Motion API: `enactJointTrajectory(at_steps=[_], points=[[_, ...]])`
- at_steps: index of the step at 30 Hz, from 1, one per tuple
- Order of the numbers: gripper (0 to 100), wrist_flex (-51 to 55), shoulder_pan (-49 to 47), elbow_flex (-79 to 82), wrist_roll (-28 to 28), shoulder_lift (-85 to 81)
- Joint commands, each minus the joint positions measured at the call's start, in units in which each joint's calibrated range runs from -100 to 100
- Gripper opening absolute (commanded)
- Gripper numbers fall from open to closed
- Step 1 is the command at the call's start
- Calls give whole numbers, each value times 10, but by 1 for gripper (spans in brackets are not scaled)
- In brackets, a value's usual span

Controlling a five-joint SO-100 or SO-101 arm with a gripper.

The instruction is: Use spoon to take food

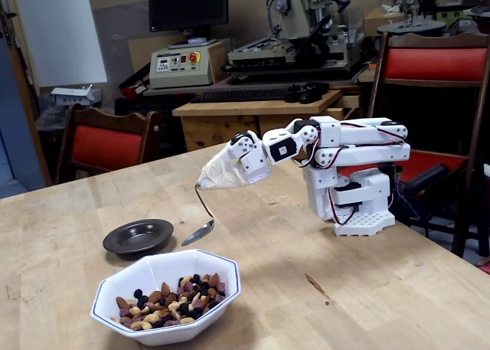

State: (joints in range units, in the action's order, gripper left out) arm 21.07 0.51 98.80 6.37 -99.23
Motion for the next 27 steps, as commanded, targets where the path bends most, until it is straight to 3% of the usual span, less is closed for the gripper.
enactJointTrajectory(at_steps=[1, 27], points=[[4, 186, 4, 7, -2, -8], [4, 186, 0, 7, -2, -8]])
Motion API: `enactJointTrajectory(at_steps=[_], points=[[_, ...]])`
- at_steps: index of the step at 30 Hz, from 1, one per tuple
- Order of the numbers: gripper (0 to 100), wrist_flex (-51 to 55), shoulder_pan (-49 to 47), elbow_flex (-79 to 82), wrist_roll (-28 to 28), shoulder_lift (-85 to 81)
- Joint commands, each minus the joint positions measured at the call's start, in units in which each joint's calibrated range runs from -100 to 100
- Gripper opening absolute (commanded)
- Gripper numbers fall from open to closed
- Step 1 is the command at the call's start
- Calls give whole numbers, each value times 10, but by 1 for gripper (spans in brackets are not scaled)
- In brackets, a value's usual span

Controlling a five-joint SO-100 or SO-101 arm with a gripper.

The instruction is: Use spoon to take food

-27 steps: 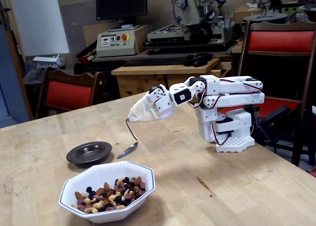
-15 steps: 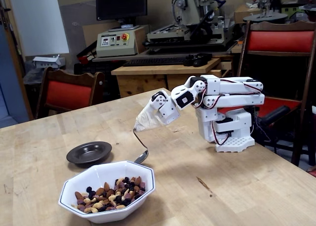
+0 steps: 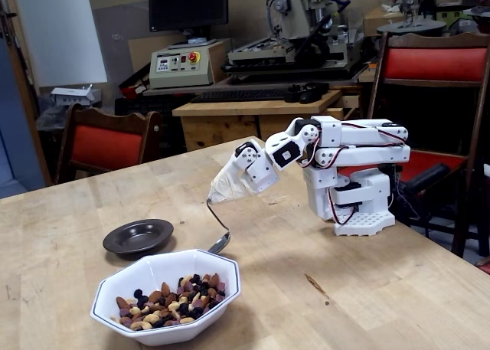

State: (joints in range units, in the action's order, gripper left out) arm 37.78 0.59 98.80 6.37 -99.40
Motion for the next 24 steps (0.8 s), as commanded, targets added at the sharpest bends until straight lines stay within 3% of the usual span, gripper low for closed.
enactJointTrajectory(at_steps=[1, 8, 17, 24], points=[[4, 19, -1, 7, -2, -6], [4, -16, -1, 6, -2, -1], [4, -250, 5, -11, -3, 0], [4, -267, 0, -28, -4, 1]])
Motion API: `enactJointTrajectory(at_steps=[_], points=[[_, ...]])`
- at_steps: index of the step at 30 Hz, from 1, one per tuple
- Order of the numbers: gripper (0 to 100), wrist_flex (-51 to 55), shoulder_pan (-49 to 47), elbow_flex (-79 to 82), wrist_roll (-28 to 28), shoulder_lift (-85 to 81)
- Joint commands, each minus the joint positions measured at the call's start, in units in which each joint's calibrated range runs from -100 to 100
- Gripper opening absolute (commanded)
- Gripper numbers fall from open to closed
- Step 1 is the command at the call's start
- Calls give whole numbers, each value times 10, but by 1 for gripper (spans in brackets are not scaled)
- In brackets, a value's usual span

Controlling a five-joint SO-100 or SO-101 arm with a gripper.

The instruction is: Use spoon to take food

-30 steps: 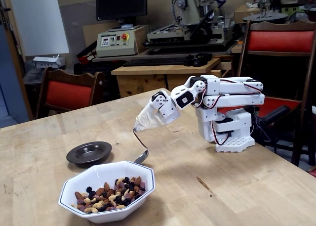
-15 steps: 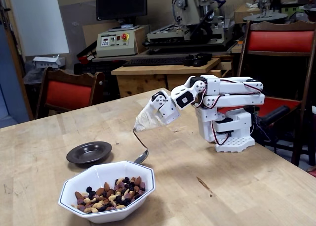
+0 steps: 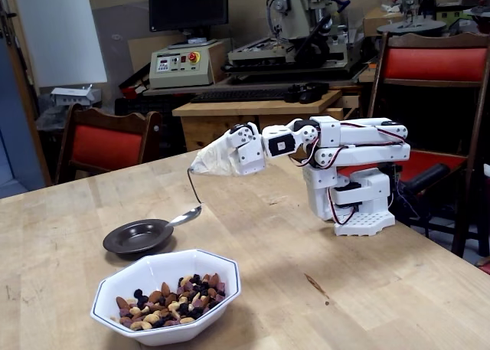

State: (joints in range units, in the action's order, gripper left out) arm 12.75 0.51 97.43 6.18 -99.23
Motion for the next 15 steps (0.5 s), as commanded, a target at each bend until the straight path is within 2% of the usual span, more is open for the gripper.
enactJointTrajectory(at_steps=[1, 8, 15], points=[[4, -17, 2, -26, -4, -1], [4, -5, -1, -125, -52, -1], [4, 55, -1, -182, -68, 0]])
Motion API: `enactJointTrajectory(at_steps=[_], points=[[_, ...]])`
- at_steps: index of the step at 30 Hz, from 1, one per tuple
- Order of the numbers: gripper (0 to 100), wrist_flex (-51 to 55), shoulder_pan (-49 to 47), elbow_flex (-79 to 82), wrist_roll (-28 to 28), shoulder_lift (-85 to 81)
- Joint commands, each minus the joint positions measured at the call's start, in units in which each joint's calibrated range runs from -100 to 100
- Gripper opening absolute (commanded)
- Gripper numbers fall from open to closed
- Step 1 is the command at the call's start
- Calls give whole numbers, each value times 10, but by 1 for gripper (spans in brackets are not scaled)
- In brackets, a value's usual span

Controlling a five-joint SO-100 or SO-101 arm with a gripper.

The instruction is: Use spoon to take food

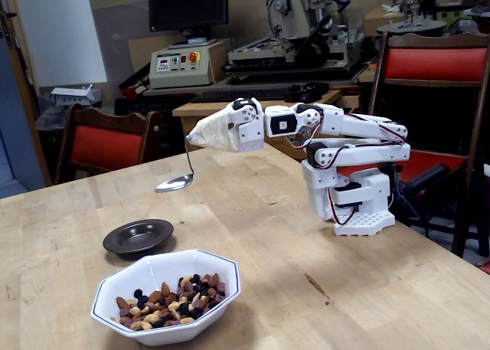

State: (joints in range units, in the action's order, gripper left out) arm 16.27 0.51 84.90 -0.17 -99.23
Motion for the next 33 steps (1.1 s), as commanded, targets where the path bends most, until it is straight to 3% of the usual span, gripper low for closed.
enactJointTrajectory(at_steps=[1, 14, 33], points=[[4, 30, -2, -61, -5, 0], [4, 111, -154, -69, -5, 0], [4, 111, -210, -70, -6, 15]])
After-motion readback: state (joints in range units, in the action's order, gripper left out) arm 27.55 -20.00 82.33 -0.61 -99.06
